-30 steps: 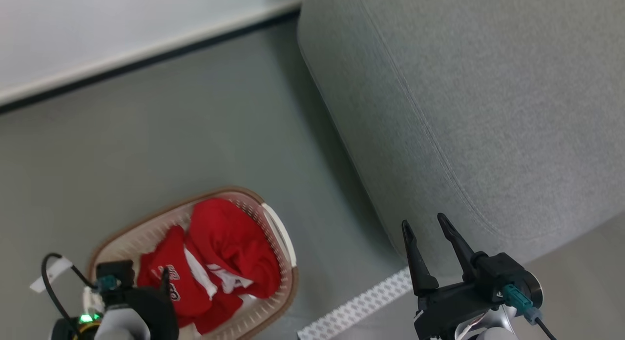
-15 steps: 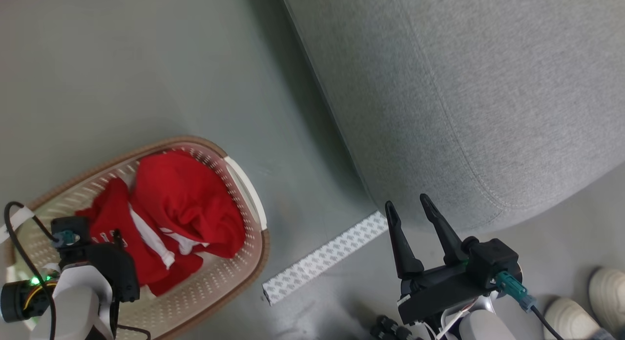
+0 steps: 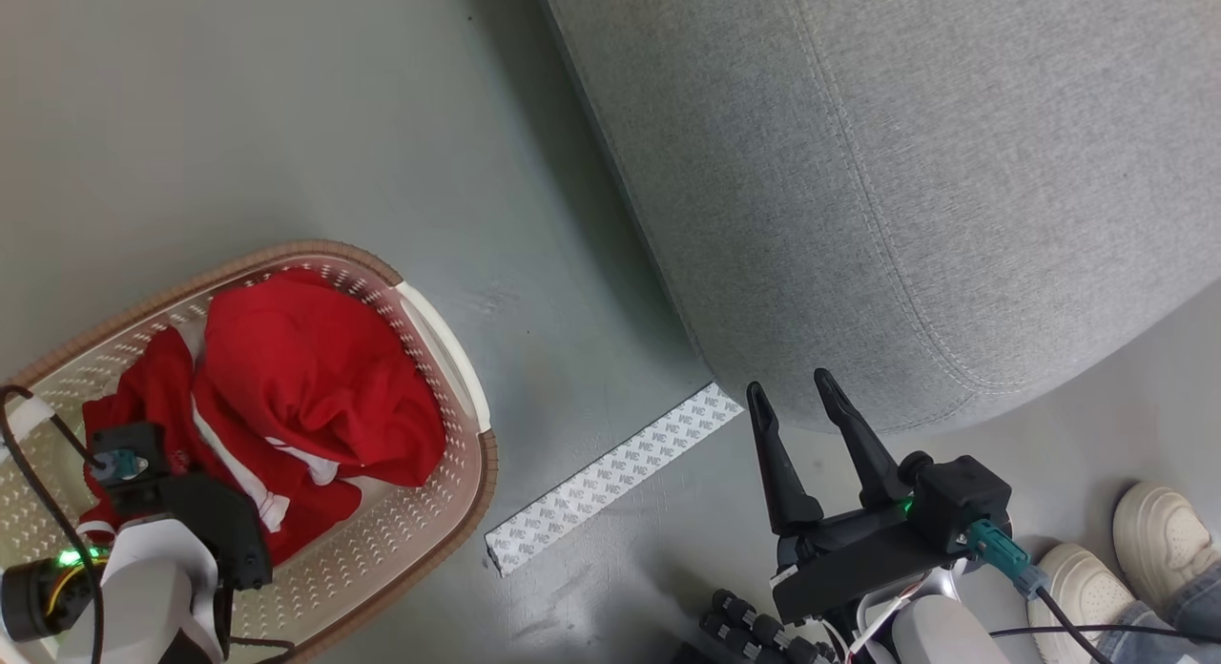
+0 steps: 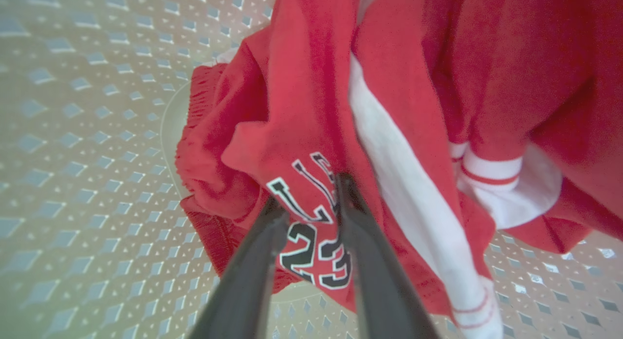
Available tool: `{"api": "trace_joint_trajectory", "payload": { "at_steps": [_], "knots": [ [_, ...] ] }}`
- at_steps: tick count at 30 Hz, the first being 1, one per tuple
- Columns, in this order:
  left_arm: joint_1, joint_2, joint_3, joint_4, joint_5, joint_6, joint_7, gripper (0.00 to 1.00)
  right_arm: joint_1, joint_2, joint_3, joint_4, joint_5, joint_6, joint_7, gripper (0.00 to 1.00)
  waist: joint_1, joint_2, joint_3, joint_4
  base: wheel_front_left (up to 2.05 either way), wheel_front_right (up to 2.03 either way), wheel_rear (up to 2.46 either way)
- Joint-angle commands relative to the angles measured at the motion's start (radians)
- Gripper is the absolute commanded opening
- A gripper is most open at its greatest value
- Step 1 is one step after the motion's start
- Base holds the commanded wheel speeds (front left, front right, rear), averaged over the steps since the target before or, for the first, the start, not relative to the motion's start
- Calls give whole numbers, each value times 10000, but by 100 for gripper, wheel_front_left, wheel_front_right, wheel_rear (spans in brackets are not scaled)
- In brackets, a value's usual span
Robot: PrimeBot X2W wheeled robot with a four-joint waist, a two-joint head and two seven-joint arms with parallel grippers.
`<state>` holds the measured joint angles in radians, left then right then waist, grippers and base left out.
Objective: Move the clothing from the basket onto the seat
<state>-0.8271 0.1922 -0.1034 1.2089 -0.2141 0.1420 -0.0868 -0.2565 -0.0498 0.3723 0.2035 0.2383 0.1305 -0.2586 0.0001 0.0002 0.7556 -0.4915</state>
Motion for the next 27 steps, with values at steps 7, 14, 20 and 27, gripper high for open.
{"api": "trace_joint_trajectory", "payload": {
  "at_steps": [7,14,20,27],
  "knots": [
    [31,-41,-7,294,-257,-283,-305,0,-191,32,-5,132,15,4,-53,100,-1,-2,-618,176,0,0,0],
    [197,-641,160,446,-743,-756,-847,0,-48,26,-237,440,-361,4,-52,100,-1,-2,-1875,774,0,0,0],
    [429,-1132,150,475,-1030,-1429,-1187,0,67,13,-440,822,-692,4,-53,100,-1,-2,-3338,1410,0,0,0],
    [859,-1412,-443,222,-1351,-2212,-1478,0,658,7,-755,1303,-1140,4,158,100,-1,-2,-5520,2364,0,0,0]
  ]
}}
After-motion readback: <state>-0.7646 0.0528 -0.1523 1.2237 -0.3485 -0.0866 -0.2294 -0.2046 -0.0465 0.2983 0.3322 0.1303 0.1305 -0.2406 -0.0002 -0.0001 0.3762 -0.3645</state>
